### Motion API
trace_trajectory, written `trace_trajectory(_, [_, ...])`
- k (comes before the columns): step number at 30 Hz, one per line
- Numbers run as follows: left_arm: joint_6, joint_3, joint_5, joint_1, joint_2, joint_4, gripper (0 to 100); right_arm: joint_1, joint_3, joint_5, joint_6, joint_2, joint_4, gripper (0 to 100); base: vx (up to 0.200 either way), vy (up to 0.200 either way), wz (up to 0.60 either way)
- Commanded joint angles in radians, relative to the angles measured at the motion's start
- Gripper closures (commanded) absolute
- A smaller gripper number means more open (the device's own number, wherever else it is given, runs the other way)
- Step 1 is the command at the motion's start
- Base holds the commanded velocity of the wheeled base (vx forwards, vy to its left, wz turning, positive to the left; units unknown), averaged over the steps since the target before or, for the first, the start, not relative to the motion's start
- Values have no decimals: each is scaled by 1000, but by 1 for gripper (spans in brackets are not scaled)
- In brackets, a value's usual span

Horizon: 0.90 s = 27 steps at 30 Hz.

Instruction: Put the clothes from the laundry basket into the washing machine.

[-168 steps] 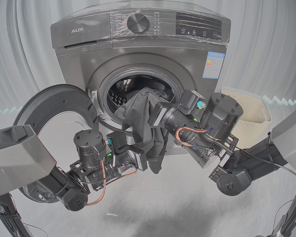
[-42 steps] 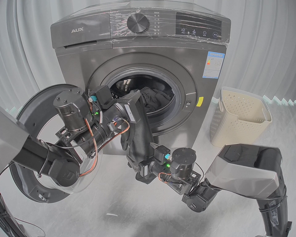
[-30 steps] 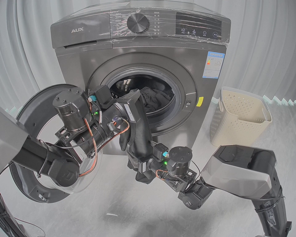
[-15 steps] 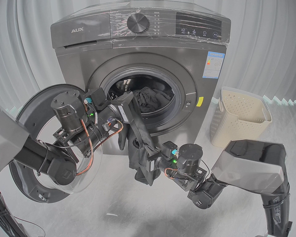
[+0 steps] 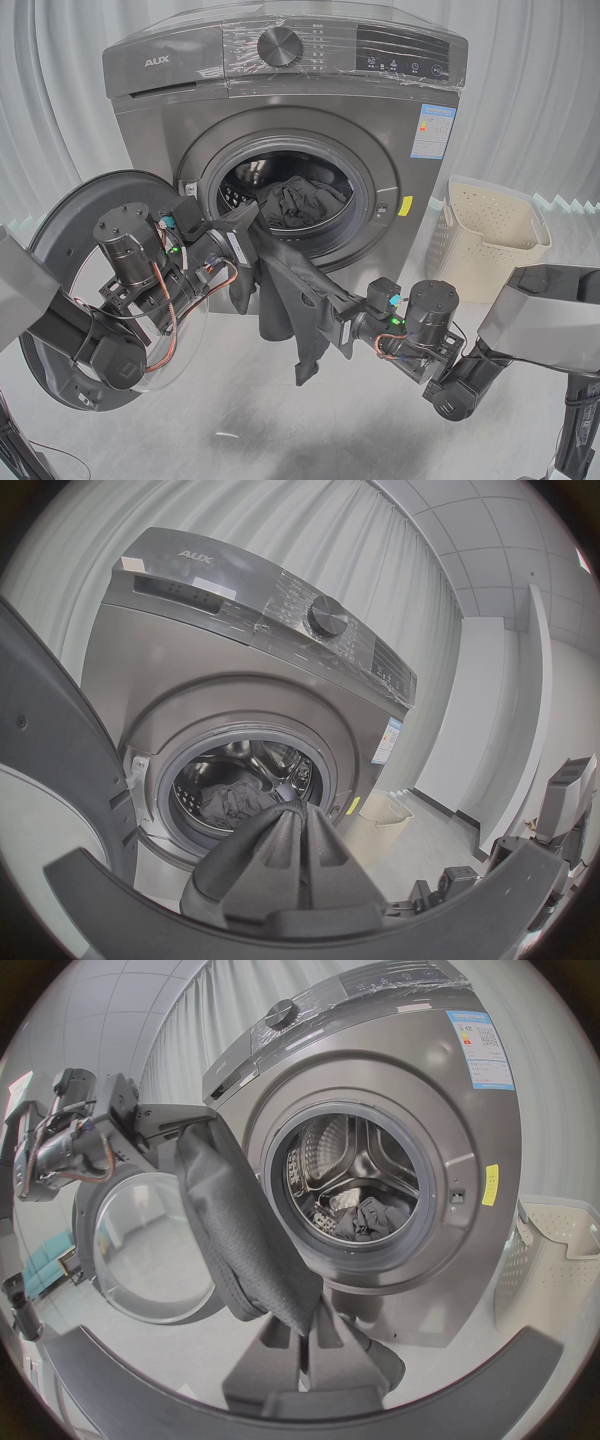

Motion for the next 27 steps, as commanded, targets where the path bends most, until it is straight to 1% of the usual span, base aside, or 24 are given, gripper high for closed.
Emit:
trace_trajectory(1, [0,13,1,9,-5,-16,100,-23,106,48,1,-36,-22,100,0,0,0])
trace_trajectory(3, [0,13,4,8,-5,-17,100,-23,114,49,2,-28,-37,100,0,0,0])
trace_trajectory(6, [-2,11,5,3,-5,-19,100,-23,100,43,4,-24,-36,100,0,0,0])
trace_trajectory(13, [-2,13,5,-15,-7,-19,100,-46,32,39,4,41,-25,100,0,0,0])
trace_trajectory(14, [-2,14,5,-20,-10,-19,100,-52,22,39,4,53,-25,0,0,0,0])
trace_trajectory(15, [-2,14,5,-20,-10,-19,100,-52,22,39,4,53,-25,0,0,0,0])
trace_trajectory(17, [-2,14,7,-27,-11,-19,100,-61,-20,39,10,85,-22,0,0,0,0])
trace_trajectory(20, [0,13,7,-34,-11,-19,100,-75,-43,34,10,111,-19,0,0,0,0])
trace_trajectory(27, [0,13,7,-34,-11,-19,100,-78,-46,28,10,127,-19,0,0,0,0])
